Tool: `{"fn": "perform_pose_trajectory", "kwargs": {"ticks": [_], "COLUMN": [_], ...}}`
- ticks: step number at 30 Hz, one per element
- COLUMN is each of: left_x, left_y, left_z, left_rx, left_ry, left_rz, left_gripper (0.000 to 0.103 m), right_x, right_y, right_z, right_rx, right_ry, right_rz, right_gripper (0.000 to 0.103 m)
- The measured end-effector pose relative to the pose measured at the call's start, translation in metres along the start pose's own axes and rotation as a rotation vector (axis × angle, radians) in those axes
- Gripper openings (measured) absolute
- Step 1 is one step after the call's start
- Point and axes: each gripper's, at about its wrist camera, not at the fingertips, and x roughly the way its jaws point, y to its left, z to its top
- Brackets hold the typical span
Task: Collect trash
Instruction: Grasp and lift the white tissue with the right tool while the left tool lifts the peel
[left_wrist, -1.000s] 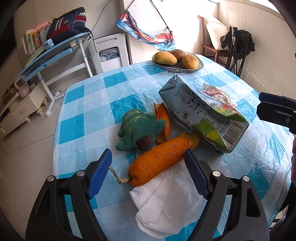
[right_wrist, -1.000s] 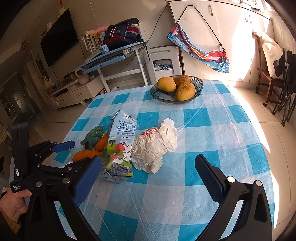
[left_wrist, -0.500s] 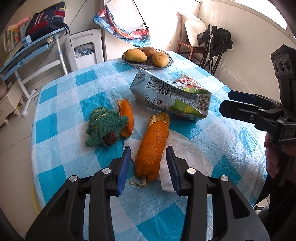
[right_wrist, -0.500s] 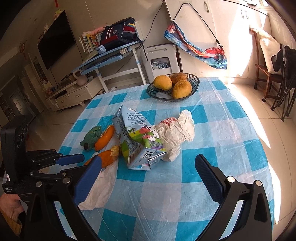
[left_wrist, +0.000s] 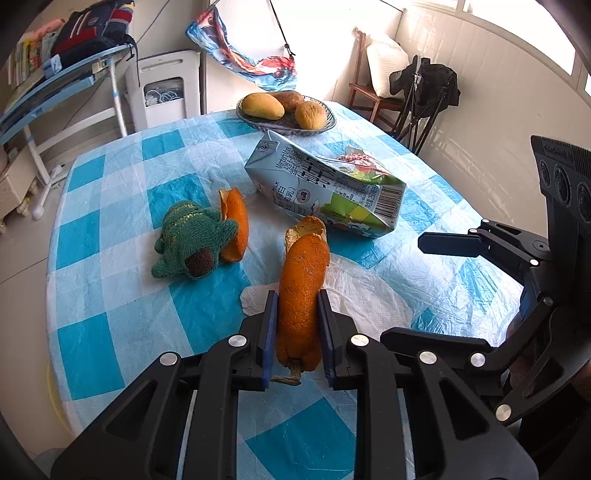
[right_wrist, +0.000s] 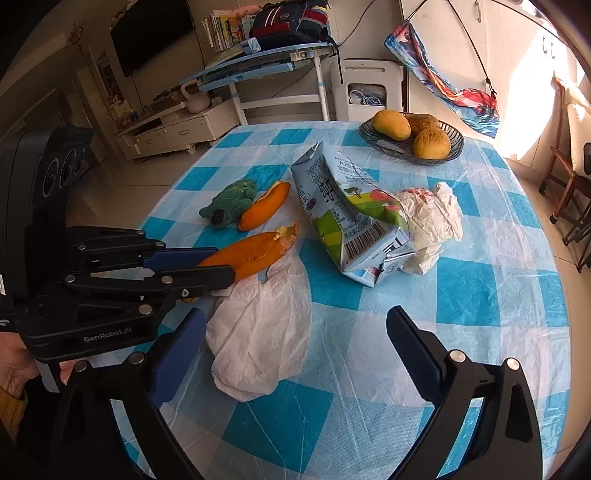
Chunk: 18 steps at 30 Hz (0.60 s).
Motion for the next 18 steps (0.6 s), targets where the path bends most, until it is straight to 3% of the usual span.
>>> {"fn": "perform_pose_trajectory", "kwargs": {"ticks": [9,13,18], "left_x": [-0.029,-0.038,-0.046], "left_y": [0.022,0.030,0.027], "left_z": [0.000,0.001,0.003], "left_rx": [-0.097,-0.132,-0.124], "left_ry": [-0.064,-0.096,-0.131], "left_rz": [0.048,0.075,0.098], "left_gripper": [0.020,0.020,0.020], "right_x": [0.024,0.023,0.018], "right_y": [0.019,0.022,0.018], "right_z": [-0.002,-0.002,-0.001], "right_rx": [-0.070,-0.091,-0.063], "right_ry": [0.044,0.041,0.020], "right_rz": [-0.028,-0.023,-0.009], "right_gripper": [0.056,0.022,0.013]}}
